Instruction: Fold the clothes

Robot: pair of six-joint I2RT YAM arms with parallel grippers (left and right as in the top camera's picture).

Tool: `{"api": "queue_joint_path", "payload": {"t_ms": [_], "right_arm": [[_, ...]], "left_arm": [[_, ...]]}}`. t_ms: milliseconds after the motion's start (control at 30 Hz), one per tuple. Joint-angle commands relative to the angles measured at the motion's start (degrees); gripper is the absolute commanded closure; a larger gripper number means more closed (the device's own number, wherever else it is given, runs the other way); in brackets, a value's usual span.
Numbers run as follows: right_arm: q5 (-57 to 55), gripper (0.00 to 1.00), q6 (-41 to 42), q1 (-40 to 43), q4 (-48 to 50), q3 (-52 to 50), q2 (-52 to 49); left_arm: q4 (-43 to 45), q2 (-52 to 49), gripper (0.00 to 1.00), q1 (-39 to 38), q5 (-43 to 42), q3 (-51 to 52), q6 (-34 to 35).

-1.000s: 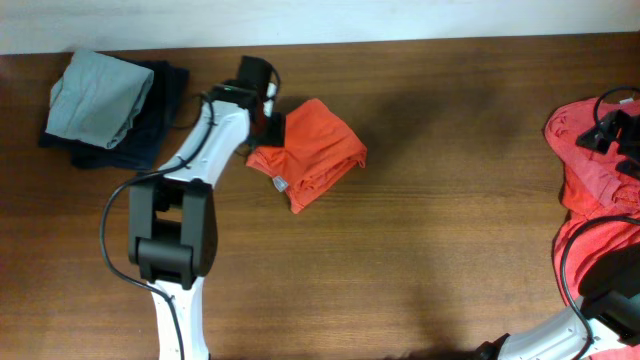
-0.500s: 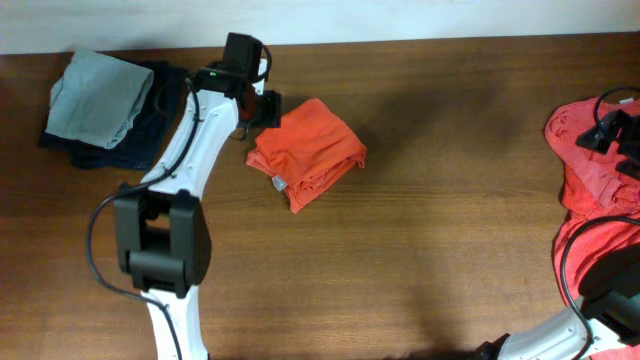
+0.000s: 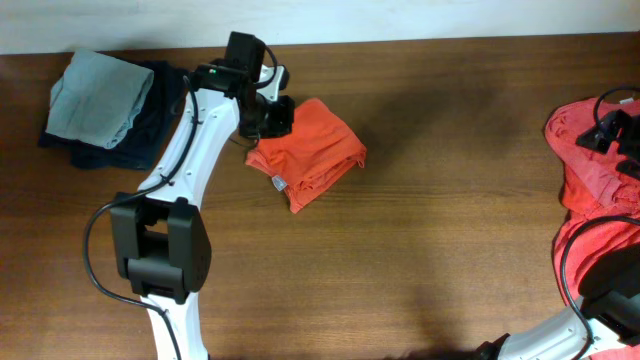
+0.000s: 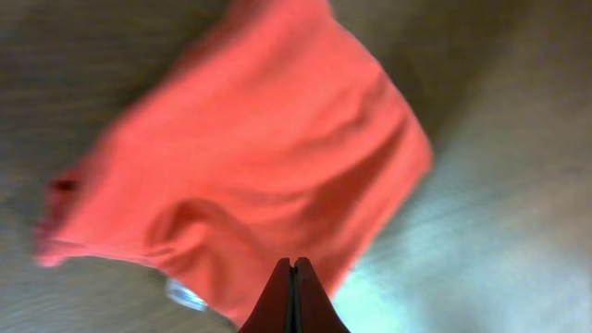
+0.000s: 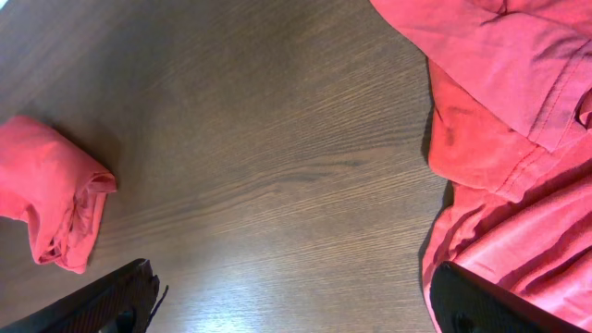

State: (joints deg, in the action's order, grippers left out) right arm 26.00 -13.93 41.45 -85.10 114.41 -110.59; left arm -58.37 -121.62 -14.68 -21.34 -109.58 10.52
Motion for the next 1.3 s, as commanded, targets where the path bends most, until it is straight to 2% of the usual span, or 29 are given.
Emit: {"api": "queue_joint_path", "payload": {"t_ms": [0, 233, 967, 1067, 1267], "right_arm": [[0.09, 0.01, -0.13, 0.04, 0.0, 0.26, 0.57], [0.09, 0.01, -0.13, 0.04, 0.0, 0.26, 0.57], [0.09, 0.01, -0.13, 0.04, 0.0, 0.26, 0.57], [0.09, 0.01, -0.13, 0.04, 0.0, 0.26, 0.57], [0.09, 0.01, -0.13, 0.04, 0.0, 0.26, 0.57]], "left_arm": [[-0.66, -0.57, 1.0, -0.28, -6.91, 0.04, -1.2], [-1.36, -1.29, 0.99, -0.2, -22.18, 0.04, -13.2], [-2.69, -9.7, 1.0, 0.59, -27.36, 1.29, -14.03], [-2.8, -10.36, 0.99, 0.59, -30.45, 2.51, -16.04], [-2.56, -10.6, 0.99, 0.59, -30.34, 6.36, -16.28]]}}
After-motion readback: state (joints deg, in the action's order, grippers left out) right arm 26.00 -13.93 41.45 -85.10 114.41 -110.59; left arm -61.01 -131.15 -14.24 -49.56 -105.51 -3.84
